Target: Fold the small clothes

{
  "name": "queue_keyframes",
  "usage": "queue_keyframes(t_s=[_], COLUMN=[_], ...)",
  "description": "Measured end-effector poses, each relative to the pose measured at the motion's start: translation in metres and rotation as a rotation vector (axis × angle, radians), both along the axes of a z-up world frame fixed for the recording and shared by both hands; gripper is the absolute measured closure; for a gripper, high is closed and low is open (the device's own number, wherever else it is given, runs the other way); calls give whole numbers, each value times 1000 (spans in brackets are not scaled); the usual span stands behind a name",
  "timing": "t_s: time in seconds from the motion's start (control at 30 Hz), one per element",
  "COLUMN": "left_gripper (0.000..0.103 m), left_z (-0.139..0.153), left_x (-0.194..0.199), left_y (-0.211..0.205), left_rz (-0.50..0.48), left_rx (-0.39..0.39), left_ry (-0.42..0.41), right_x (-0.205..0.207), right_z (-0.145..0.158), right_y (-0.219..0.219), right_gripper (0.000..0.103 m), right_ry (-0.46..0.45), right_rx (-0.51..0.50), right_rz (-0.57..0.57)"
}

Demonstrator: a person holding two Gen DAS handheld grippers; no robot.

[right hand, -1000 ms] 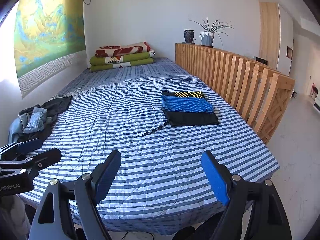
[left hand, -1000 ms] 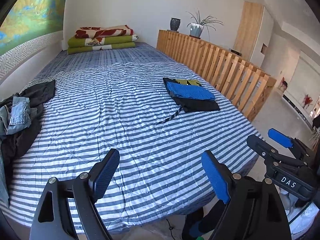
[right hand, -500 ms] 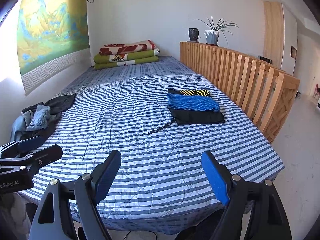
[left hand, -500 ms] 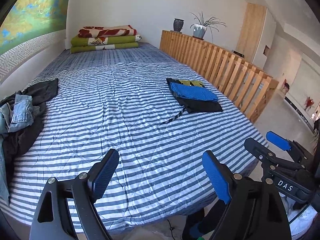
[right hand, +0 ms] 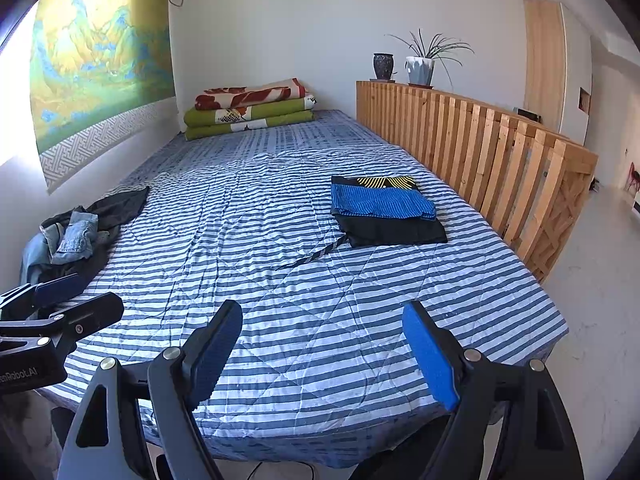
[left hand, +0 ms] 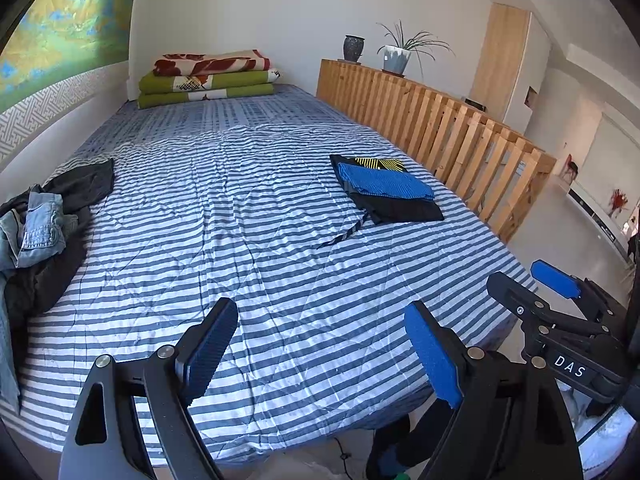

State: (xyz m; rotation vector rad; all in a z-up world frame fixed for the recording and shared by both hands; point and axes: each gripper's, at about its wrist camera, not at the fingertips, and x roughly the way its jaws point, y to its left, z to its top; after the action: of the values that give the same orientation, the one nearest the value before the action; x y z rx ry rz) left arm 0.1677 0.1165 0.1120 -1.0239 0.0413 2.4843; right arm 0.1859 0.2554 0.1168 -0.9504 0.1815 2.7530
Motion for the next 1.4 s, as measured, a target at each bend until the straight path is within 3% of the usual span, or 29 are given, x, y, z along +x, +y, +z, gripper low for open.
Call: queue_keyframes(t_s=[1.4], left_gripper=[15], left_z=[-7], left_x=[-8], left_y=[4], left_rz=[-11], left_rx=[-15], left_ry=[-5], right_x=[-9], right_z=[-9], right_y=[8], right_gripper=[24], right_ry=[-29], right_rx=[-17], right_rz=[5])
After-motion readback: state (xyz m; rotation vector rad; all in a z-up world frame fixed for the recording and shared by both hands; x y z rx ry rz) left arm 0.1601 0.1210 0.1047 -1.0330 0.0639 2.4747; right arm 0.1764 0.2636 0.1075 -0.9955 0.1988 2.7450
